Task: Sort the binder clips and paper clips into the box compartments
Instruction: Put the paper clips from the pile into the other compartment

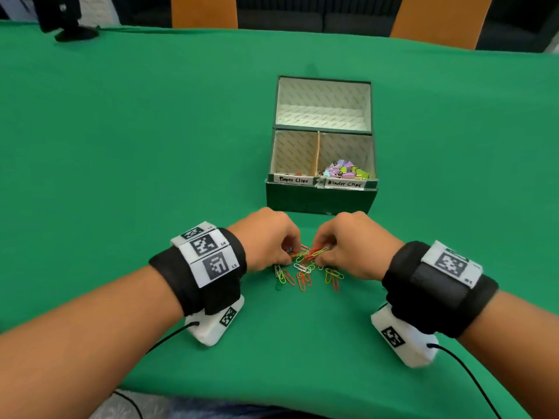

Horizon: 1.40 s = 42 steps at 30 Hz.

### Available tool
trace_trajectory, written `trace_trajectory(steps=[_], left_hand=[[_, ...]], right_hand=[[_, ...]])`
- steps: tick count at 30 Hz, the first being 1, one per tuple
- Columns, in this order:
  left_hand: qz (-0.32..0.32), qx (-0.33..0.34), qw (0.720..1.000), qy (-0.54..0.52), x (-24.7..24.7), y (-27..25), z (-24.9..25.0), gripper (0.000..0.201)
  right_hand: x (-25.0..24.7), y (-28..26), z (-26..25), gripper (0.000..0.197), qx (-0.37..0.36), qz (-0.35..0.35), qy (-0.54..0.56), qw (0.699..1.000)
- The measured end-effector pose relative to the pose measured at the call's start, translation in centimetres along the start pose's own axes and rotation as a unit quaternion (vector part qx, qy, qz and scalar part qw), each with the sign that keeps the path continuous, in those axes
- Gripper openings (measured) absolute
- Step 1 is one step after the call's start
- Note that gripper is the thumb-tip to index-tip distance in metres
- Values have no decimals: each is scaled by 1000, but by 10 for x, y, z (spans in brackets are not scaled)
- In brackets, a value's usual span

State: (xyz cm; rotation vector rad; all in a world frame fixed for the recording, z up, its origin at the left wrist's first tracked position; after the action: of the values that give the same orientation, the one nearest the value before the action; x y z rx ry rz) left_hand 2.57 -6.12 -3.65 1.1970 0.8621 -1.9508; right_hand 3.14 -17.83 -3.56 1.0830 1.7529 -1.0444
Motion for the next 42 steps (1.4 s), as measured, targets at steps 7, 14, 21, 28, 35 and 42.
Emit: trace_trajectory(steps=[7,14,21,28,35,42], left_hand=[[68,-4,996,-54,-19,-5,-3,13],[109,-7,989,-102,-24,-9,-2,12],[218,-30,968,-121,-77,-4,-15,11],[316,-68,938,-125,-129,-4,-35,11],[326,-55,934,-135,-131,14,-26,13],[239,-57,967,-73,-108,51,-19,16]], right_hand=[[-17,-2,9,9,23,13,70,997],[-19,-2,13,4,33,8,98,995],[-79,15,-2,3,18,97,167,981],[-110,62,-33,9,11,182,92,979],[-99,66,-24,22,27,184,88,979],[-90,17,-2,9,16,206,129,970]])
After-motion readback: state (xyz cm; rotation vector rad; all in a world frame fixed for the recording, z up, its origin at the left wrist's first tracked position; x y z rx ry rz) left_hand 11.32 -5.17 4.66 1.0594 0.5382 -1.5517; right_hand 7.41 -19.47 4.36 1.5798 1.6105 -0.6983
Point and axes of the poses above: each hand's wrist, its own y-axis towards the middle knuckle, its own x-axis out of the palm, z = x × y, the point moved 7 cm from there along y, towards the middle knuckle, and after that the axes turned 8 degrees about x, right-handed, at the moved point
